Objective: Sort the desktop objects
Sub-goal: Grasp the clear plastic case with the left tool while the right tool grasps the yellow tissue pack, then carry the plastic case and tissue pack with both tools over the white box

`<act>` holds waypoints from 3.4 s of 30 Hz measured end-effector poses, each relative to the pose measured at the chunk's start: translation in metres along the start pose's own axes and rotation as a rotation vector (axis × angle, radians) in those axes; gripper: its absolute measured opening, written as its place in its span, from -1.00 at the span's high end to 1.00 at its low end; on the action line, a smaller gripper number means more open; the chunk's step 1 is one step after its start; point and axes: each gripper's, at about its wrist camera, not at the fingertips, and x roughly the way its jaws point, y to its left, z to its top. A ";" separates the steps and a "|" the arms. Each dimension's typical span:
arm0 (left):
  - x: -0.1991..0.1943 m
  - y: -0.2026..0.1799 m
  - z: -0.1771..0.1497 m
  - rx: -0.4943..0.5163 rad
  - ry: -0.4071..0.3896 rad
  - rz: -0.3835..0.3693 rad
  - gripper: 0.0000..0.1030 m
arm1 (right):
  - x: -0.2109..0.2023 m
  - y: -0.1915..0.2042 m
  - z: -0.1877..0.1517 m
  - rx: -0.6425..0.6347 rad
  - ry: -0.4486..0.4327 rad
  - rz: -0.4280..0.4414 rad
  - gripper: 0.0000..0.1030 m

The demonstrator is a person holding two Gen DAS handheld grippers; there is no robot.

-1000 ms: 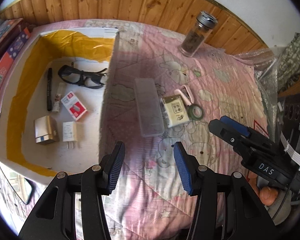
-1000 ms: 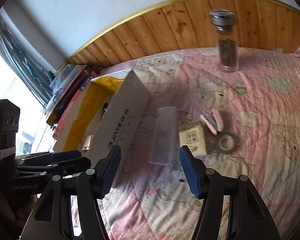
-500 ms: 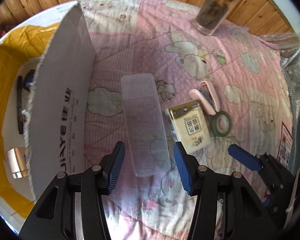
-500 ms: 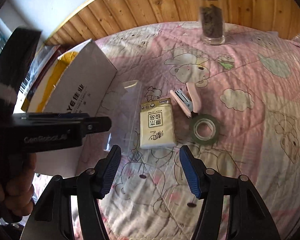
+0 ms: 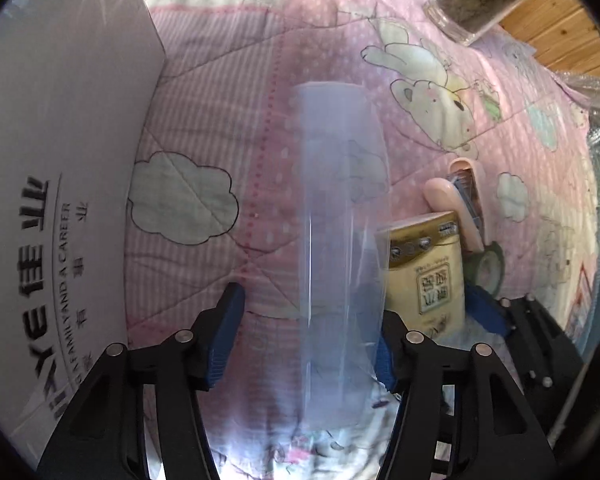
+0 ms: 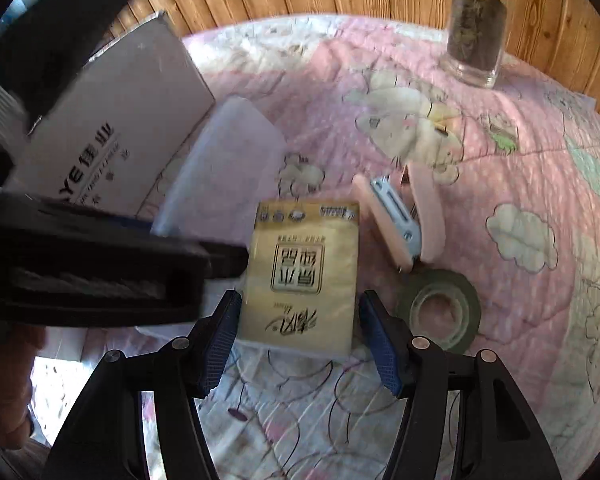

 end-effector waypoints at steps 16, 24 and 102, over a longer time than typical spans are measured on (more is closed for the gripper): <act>-0.019 -0.001 -0.013 0.073 -0.040 0.036 0.45 | -0.023 -0.022 -0.007 0.128 -0.058 0.051 0.02; -0.047 -0.004 -0.041 0.087 -0.079 0.030 0.45 | -0.054 -0.029 -0.031 0.207 -0.058 0.062 0.02; -0.177 0.123 -0.149 -0.214 -0.354 -0.087 0.45 | -0.165 0.152 0.007 -0.215 -0.251 0.096 0.01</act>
